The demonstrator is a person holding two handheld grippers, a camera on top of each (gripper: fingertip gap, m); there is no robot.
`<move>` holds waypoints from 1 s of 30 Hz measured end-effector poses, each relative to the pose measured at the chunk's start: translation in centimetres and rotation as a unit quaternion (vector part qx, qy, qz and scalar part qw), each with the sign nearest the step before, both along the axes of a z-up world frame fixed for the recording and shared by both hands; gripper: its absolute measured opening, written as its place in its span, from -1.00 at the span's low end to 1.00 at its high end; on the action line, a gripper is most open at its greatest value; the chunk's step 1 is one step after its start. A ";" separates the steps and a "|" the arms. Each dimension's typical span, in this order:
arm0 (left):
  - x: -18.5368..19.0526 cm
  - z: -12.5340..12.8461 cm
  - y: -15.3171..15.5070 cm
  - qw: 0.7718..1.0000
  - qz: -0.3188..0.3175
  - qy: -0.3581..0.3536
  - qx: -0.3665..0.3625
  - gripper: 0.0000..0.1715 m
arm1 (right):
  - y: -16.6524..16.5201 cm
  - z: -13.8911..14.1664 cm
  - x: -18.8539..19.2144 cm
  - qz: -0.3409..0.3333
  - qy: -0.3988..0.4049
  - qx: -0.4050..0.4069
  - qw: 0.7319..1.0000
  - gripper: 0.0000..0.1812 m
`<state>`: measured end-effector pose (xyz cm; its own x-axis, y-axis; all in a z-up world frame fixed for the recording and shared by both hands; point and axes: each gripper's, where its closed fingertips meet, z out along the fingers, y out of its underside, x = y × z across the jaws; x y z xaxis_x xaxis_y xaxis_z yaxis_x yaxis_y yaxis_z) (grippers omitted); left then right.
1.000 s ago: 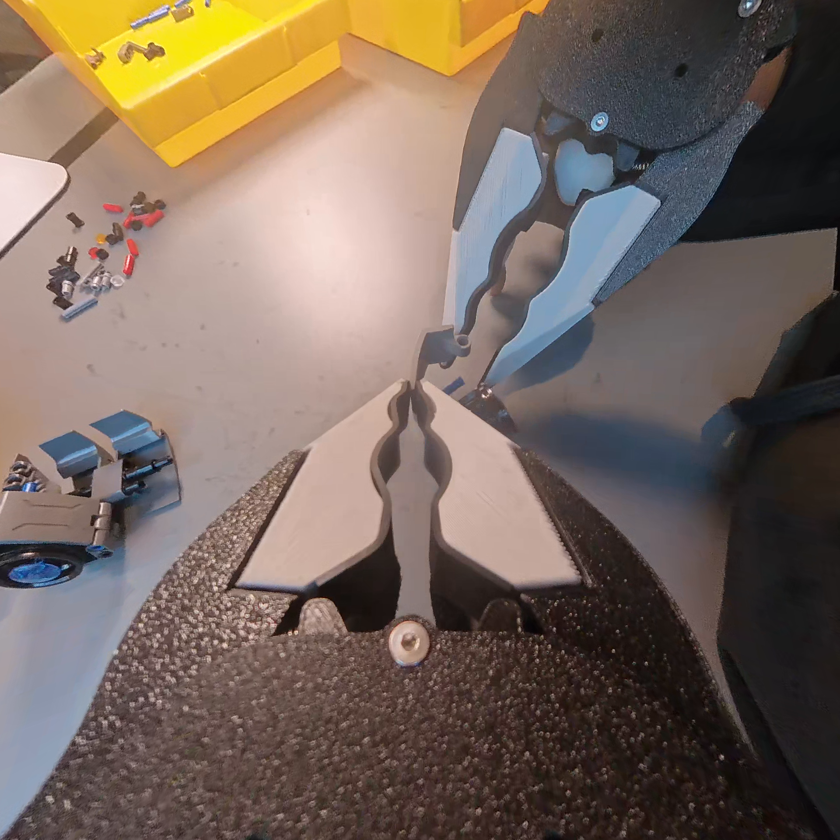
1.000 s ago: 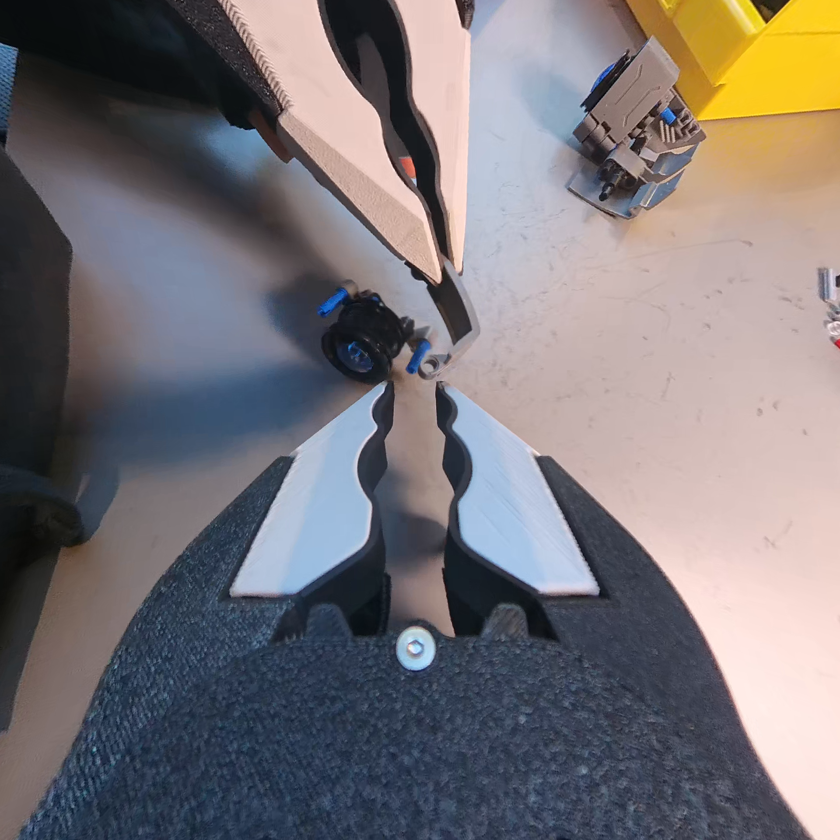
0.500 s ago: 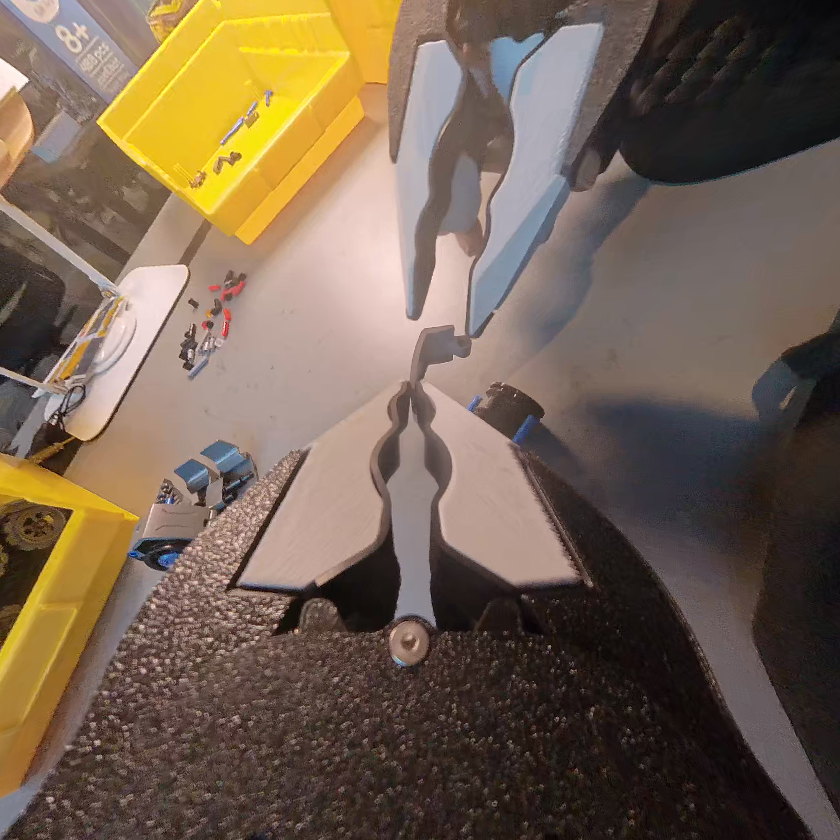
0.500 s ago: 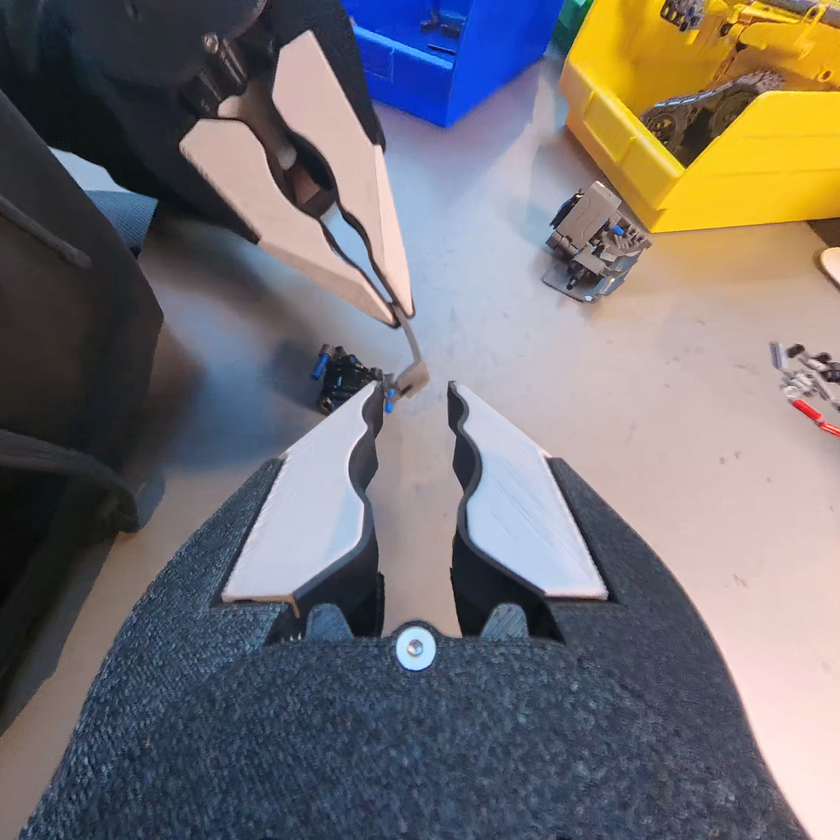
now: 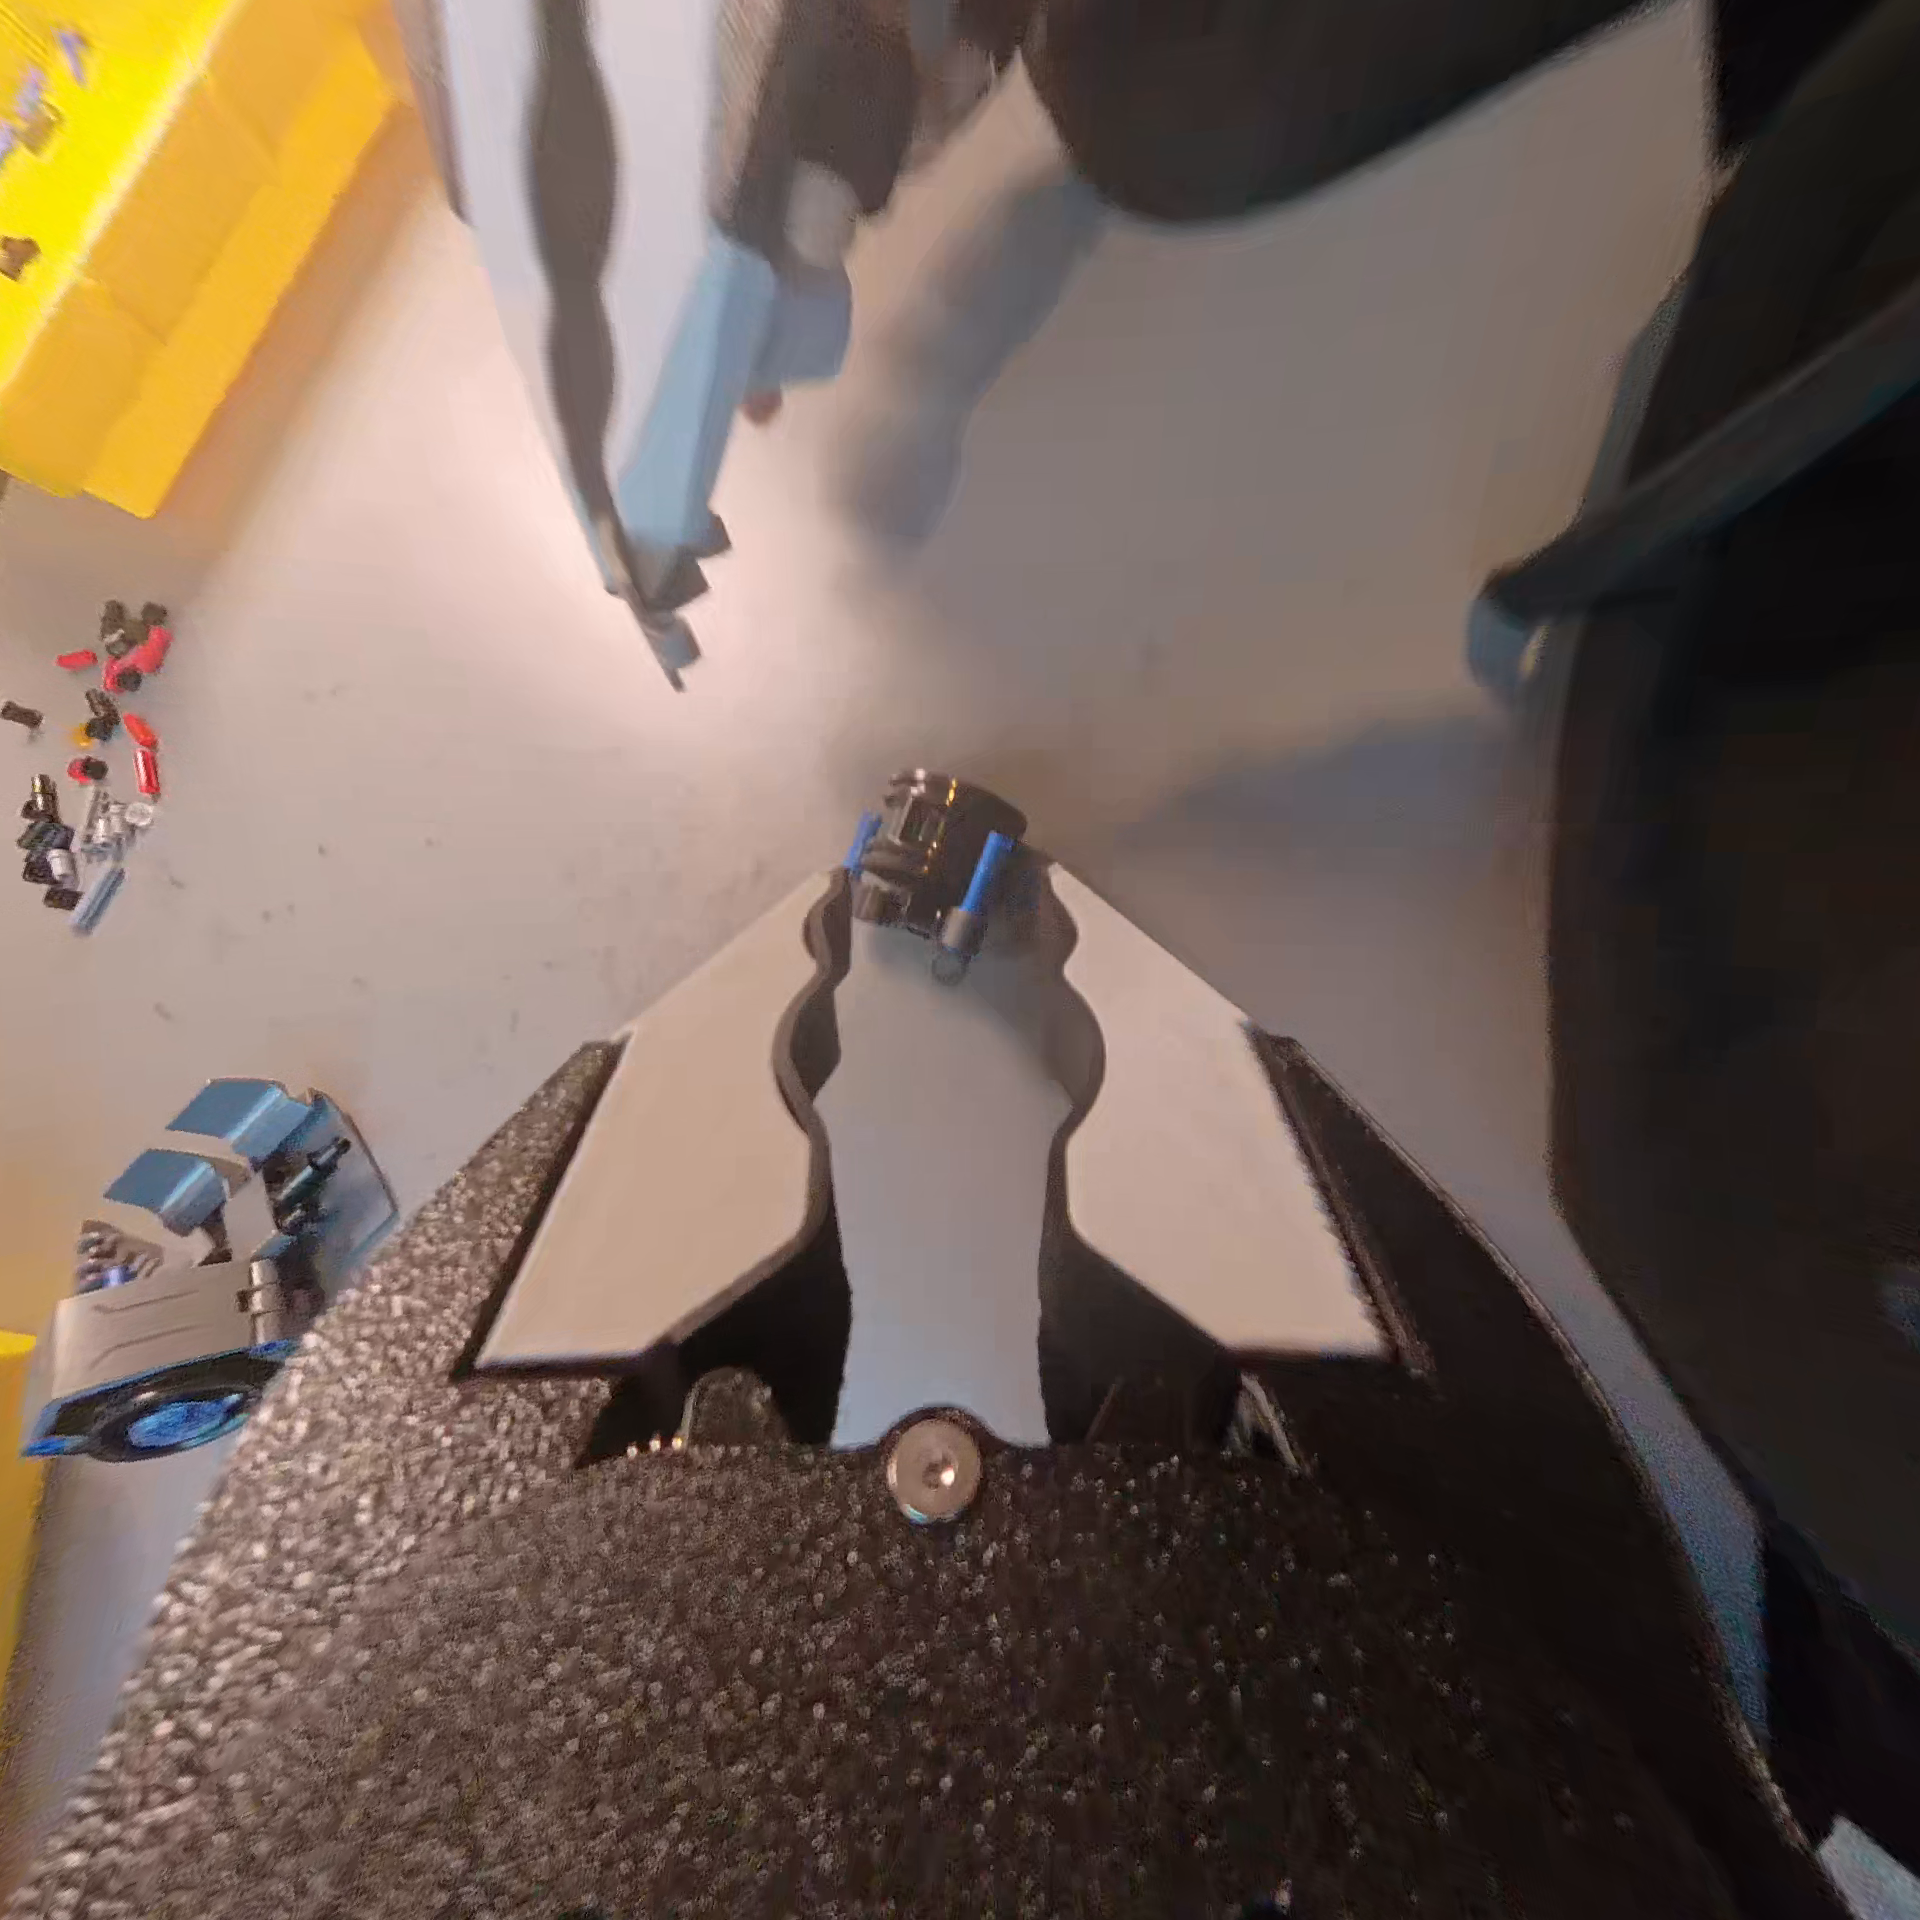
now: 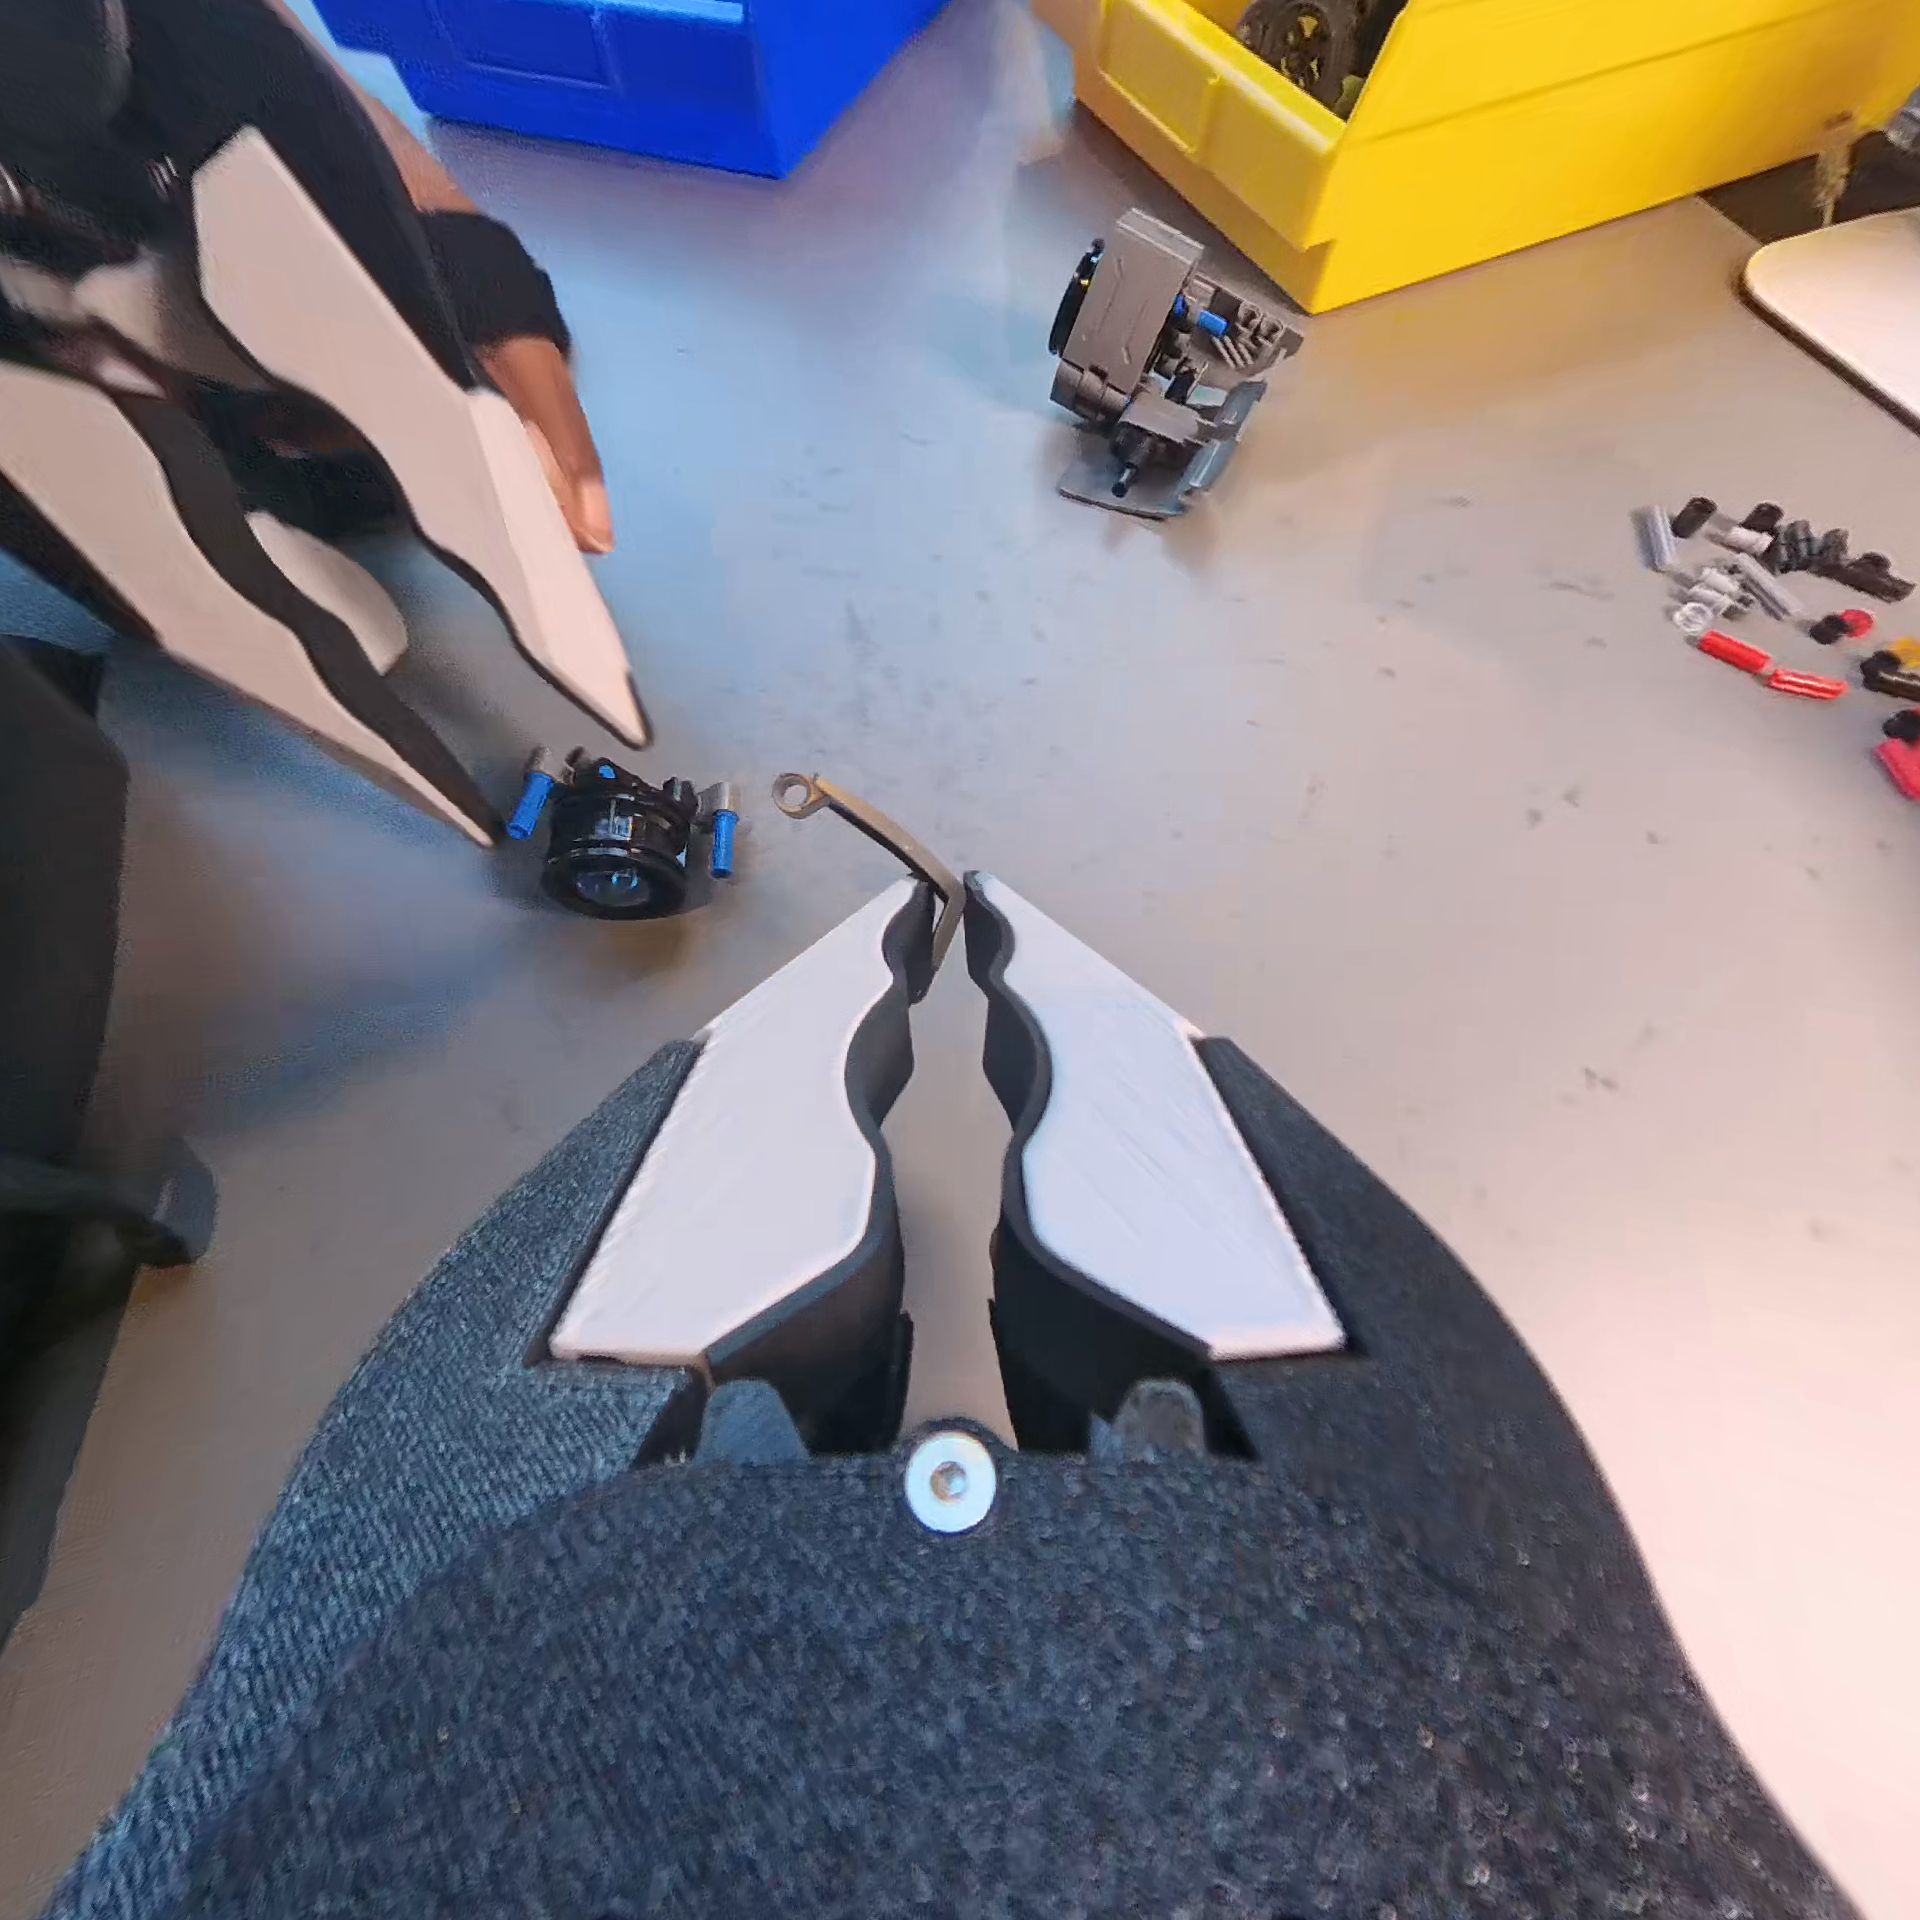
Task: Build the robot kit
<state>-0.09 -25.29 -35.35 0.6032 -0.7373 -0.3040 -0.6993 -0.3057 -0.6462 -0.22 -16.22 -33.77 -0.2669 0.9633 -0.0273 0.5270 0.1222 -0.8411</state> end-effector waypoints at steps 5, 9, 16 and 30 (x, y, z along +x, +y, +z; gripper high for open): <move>0.7 -1.7 1.2 0.999 -0.035 0.015 -0.014 -0.66 | -0.5 -0.2 0.1 0.006 0.000 0.005 1.000 -0.94; 1.4 0.1 1.4 0.983 -0.058 -0.154 -0.076 -0.67 | -1.6 2.2 0.4 0.042 0.064 -0.027 0.997 -0.94; 1.2 8.6 2.2 0.873 -0.123 -0.468 -0.057 -0.66 | -2.7 9.7 0.4 0.066 0.181 -0.123 0.974 -0.94; 0.5 8.5 4.6 0.886 -0.087 -0.455 0.015 -0.66 | -1.1 8.4 -0.7 -0.035 0.104 -0.162 0.981 -0.94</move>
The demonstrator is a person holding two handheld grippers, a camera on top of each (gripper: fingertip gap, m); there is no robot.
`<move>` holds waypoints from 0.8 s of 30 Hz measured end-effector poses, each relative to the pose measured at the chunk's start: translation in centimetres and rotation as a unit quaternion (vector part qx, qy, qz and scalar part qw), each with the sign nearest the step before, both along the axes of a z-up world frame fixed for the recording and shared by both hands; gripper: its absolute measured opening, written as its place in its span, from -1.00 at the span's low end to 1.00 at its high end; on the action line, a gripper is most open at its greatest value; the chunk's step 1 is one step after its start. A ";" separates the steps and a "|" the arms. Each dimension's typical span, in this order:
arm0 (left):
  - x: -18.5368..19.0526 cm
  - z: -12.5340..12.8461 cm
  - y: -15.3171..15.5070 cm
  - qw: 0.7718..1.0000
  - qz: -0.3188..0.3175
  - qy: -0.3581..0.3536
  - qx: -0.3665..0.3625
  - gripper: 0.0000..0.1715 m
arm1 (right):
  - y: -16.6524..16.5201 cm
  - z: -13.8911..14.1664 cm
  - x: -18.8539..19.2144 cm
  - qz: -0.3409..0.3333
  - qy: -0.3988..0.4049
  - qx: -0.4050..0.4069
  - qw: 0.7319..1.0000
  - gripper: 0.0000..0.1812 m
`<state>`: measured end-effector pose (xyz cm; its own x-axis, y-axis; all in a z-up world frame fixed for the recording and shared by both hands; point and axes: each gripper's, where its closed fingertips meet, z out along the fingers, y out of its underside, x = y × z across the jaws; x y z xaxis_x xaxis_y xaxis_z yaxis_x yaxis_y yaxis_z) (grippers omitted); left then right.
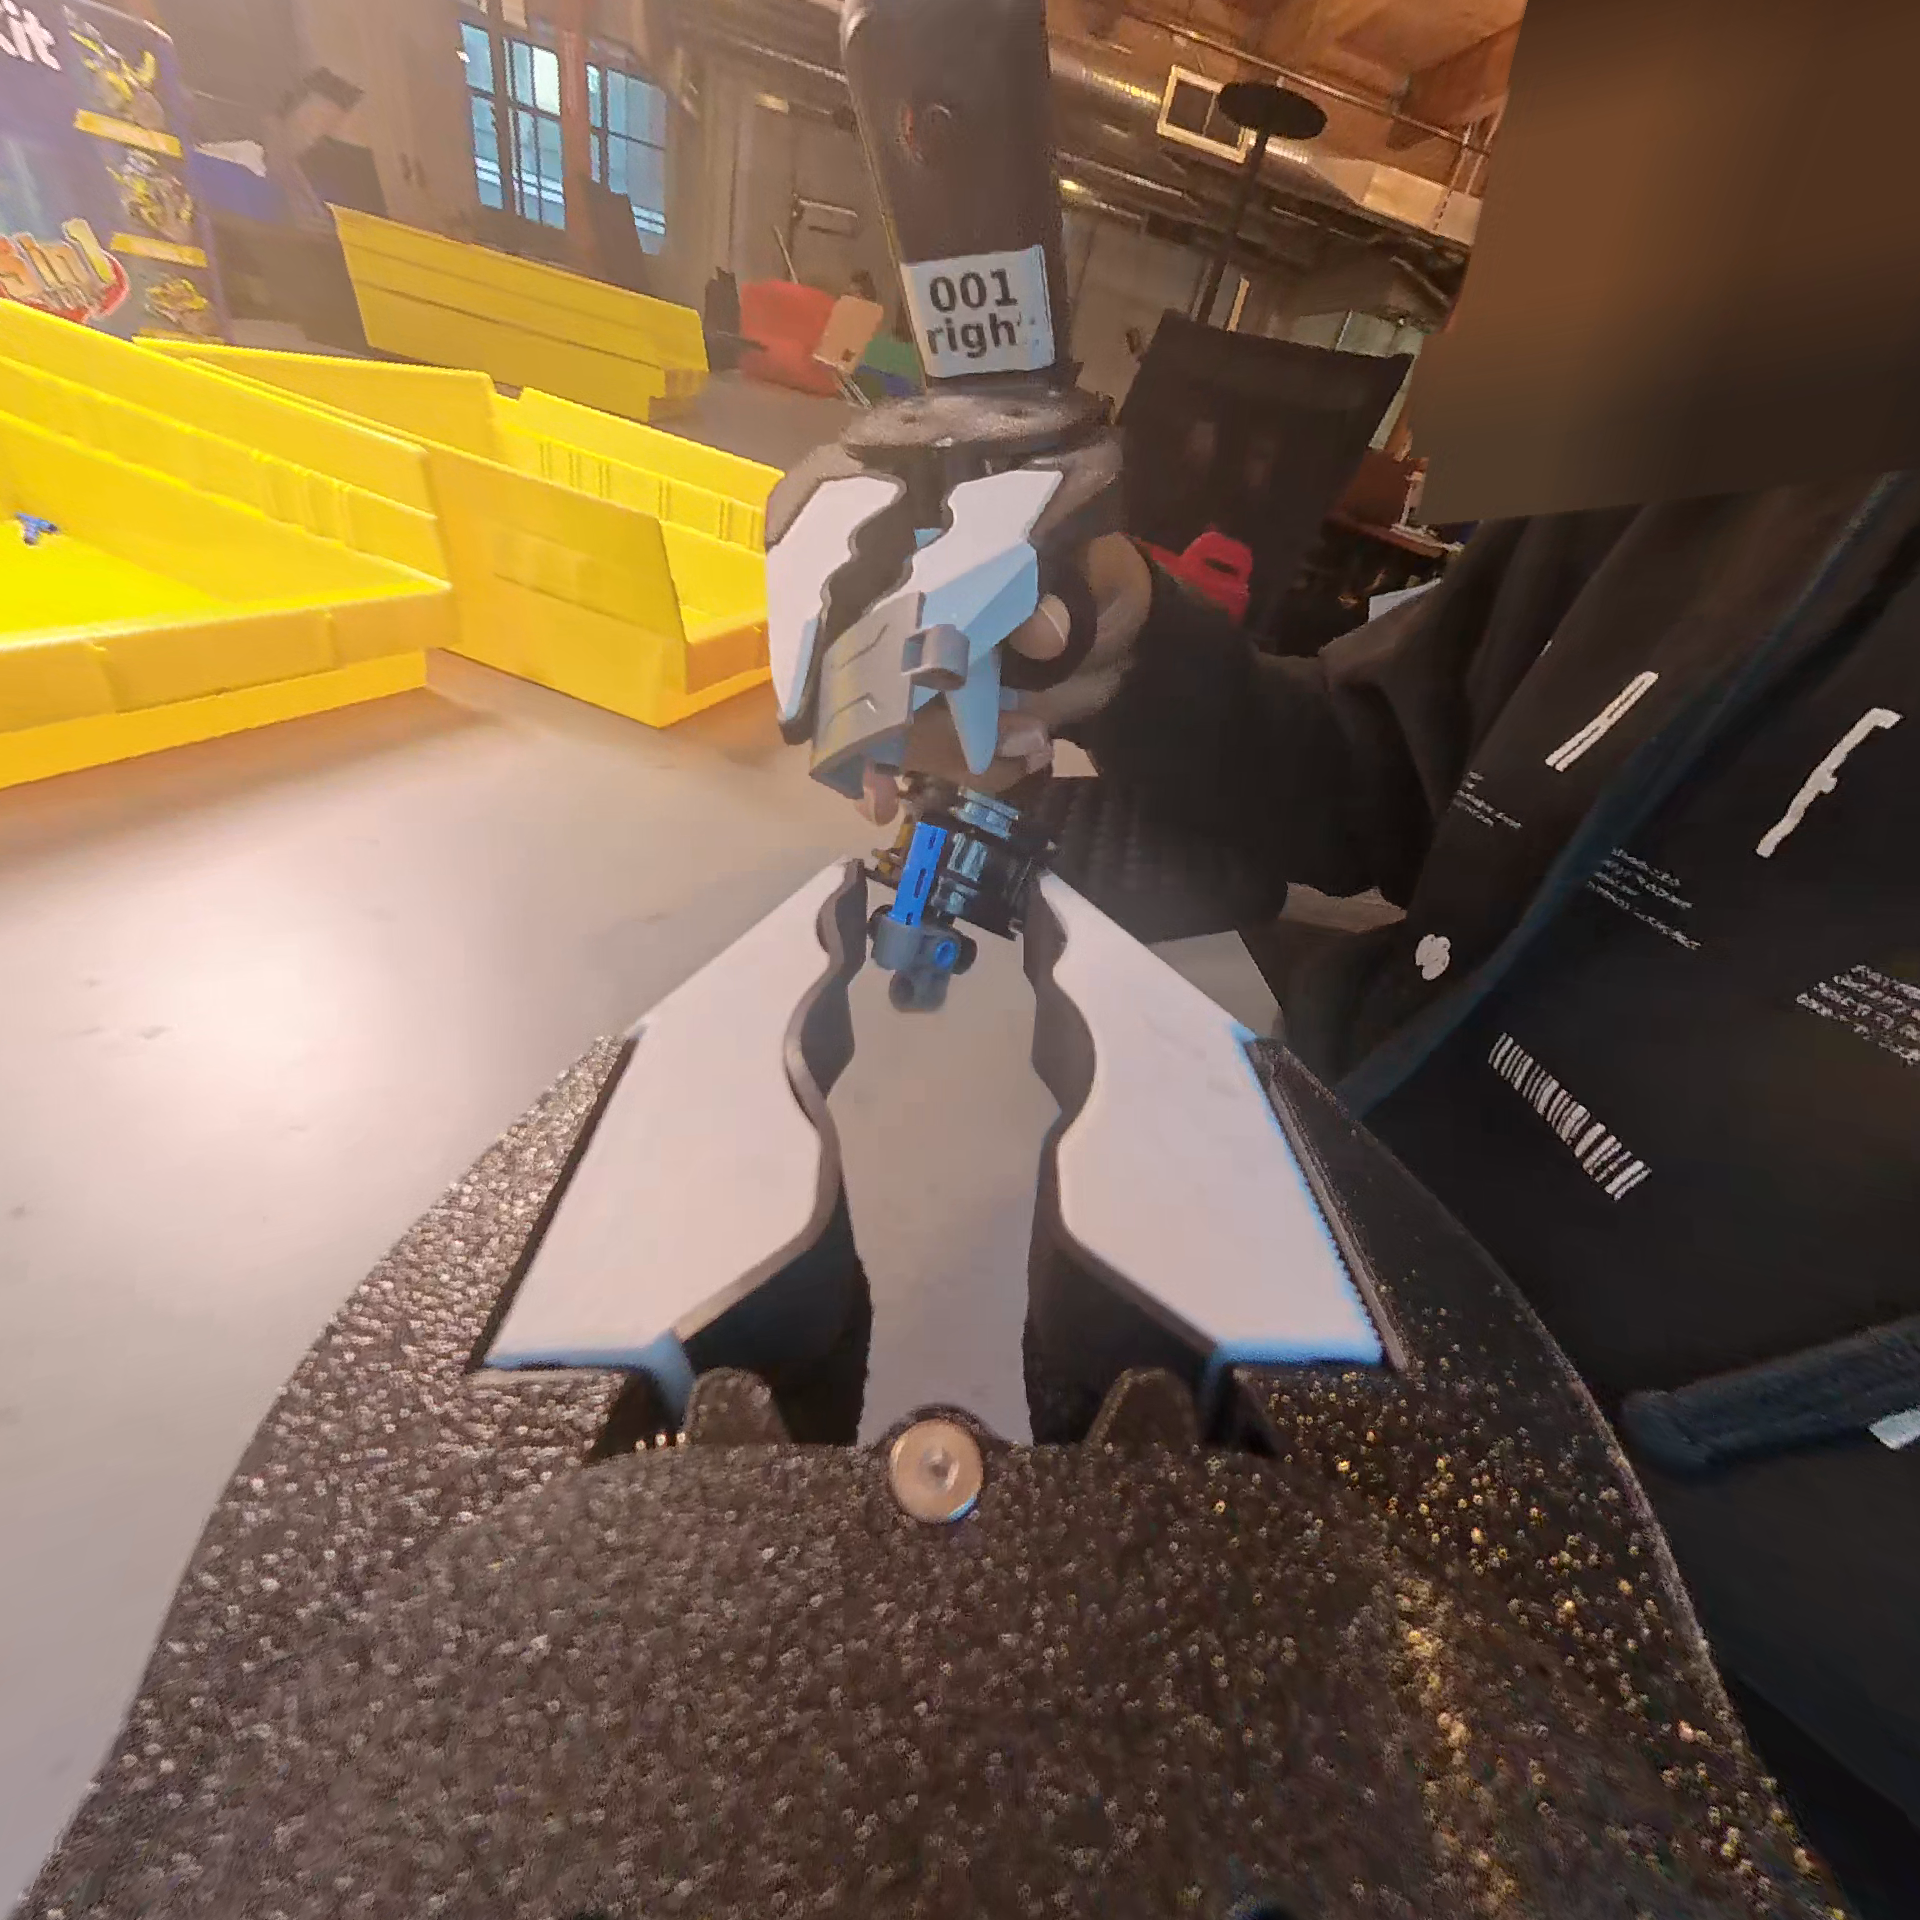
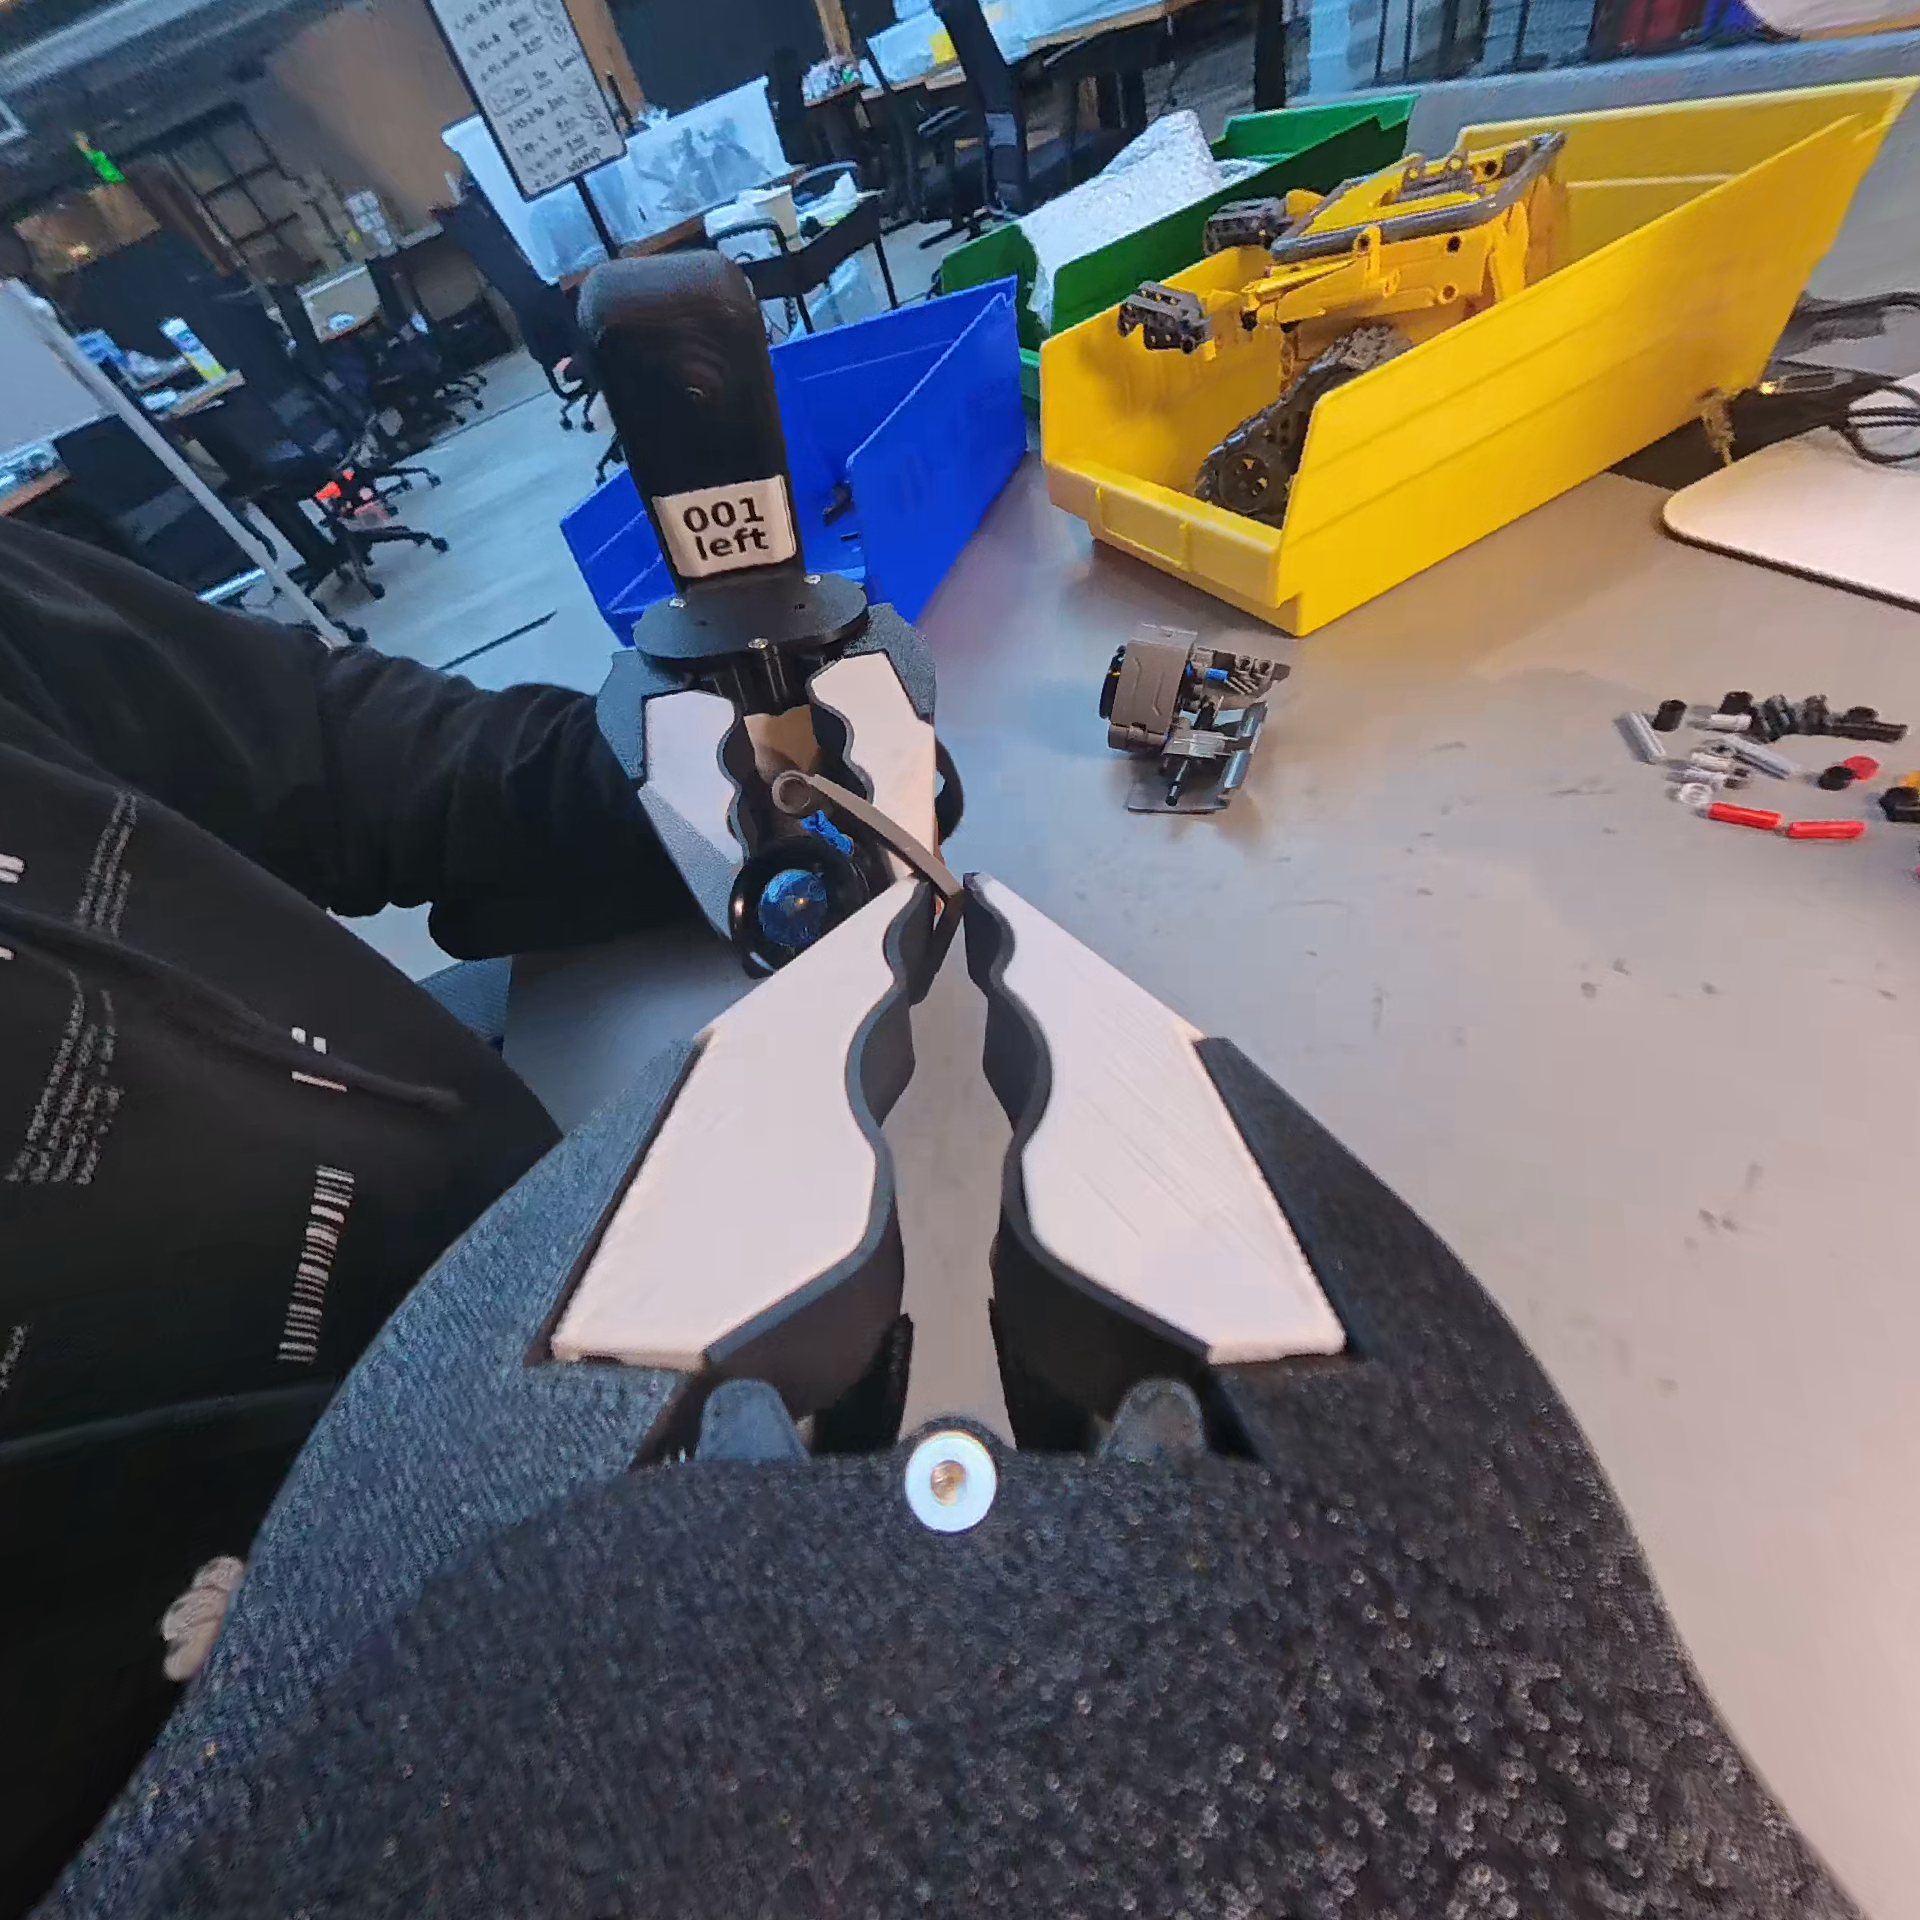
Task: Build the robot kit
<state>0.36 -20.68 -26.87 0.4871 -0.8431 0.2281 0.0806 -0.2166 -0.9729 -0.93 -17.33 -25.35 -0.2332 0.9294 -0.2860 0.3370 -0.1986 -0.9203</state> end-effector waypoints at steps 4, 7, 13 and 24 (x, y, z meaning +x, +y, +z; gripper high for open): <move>-0.3 0.1 1.0 1.000 0.027 0.011 0.010 -0.66 | 0.7 0.2 -0.5 -0.029 -0.011 0.005 1.000 -0.94; -0.3 -0.5 1.5 0.999 0.043 0.032 0.003 -0.66 | 0.7 -0.3 -0.9 -0.031 -0.023 0.021 0.999 -0.94; -0.5 -1.1 1.4 0.998 0.051 0.039 -0.022 -0.66 | 0.9 -2.2 -1.3 -0.039 -0.057 0.099 0.993 -0.95; -0.2 -4.9 0.9 0.986 0.026 0.125 -0.107 -0.66 | 0.3 -5.9 -1.0 0.017 -0.105 0.133 0.985 -0.95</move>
